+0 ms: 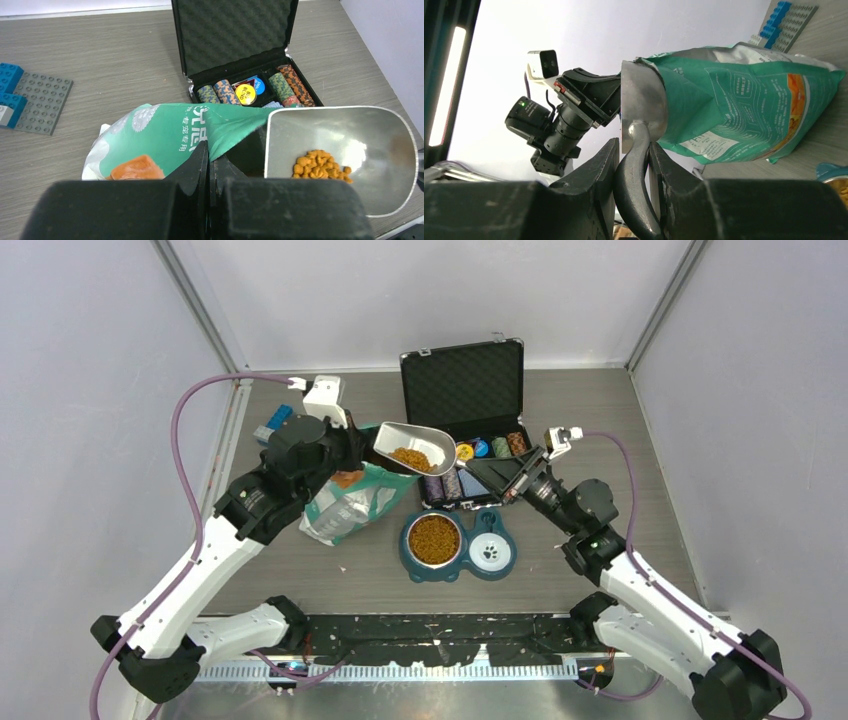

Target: Serve the pet food

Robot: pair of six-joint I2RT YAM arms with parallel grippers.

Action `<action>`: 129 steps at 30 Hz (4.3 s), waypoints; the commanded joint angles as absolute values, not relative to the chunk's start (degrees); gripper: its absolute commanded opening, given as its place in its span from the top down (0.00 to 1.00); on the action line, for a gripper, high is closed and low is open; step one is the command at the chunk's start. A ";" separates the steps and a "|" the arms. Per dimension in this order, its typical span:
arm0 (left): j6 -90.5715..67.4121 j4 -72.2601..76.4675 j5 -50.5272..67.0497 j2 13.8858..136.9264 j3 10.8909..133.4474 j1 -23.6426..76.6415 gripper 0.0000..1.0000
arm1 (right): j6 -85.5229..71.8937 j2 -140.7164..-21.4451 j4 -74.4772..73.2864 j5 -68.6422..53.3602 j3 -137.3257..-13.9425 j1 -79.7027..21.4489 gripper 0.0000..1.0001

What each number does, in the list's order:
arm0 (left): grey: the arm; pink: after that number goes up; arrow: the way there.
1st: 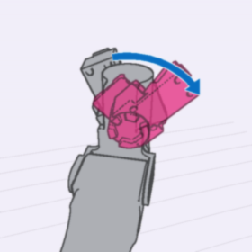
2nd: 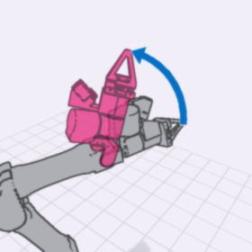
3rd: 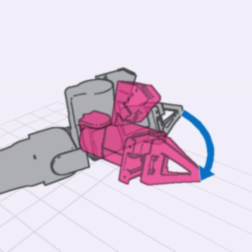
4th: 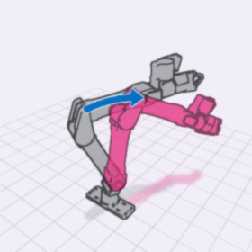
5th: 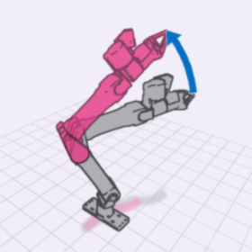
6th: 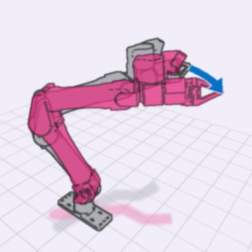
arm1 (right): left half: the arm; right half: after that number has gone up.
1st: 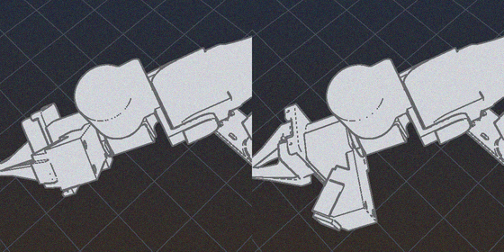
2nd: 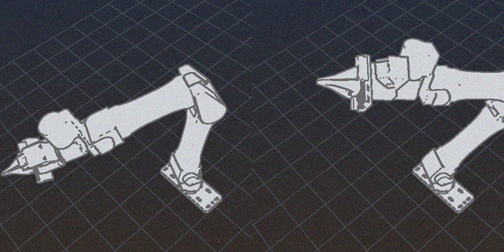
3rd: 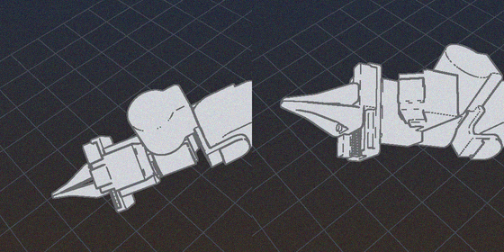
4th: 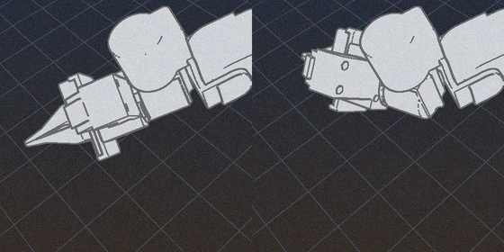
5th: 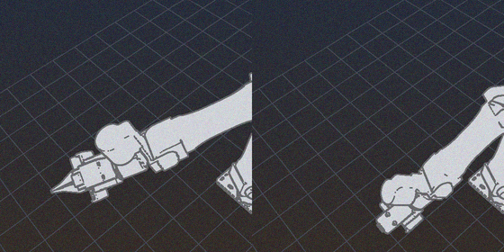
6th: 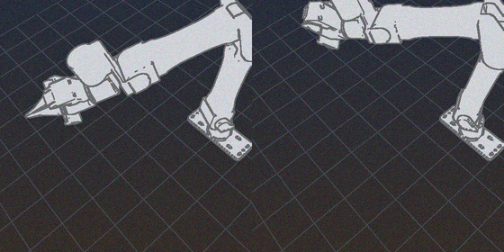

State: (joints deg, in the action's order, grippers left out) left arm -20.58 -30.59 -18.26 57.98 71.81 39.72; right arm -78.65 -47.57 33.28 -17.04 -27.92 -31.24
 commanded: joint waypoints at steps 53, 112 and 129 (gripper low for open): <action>-19.51 -28.62 -21.30 57.84 73.32 39.64 1.00 | -51.73 -14.47 -36.75 -2.03 -47.41 -29.19 0.95; -19.36 -28.92 -21.26 56.44 73.14 39.64 1.00 | -32.83 -47.63 -37.75 -3.01 -55.08 -39.41 0.95; -19.34 -28.92 -21.27 56.03 73.05 39.65 1.00 | -29.89 -50.26 -41.52 2.05 -59.89 -41.47 0.95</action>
State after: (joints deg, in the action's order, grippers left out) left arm -20.32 -30.68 -19.94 57.82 71.81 39.72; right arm -31.53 -50.00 -42.74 -1.13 -55.86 -40.69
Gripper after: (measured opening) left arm 0.013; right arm 0.323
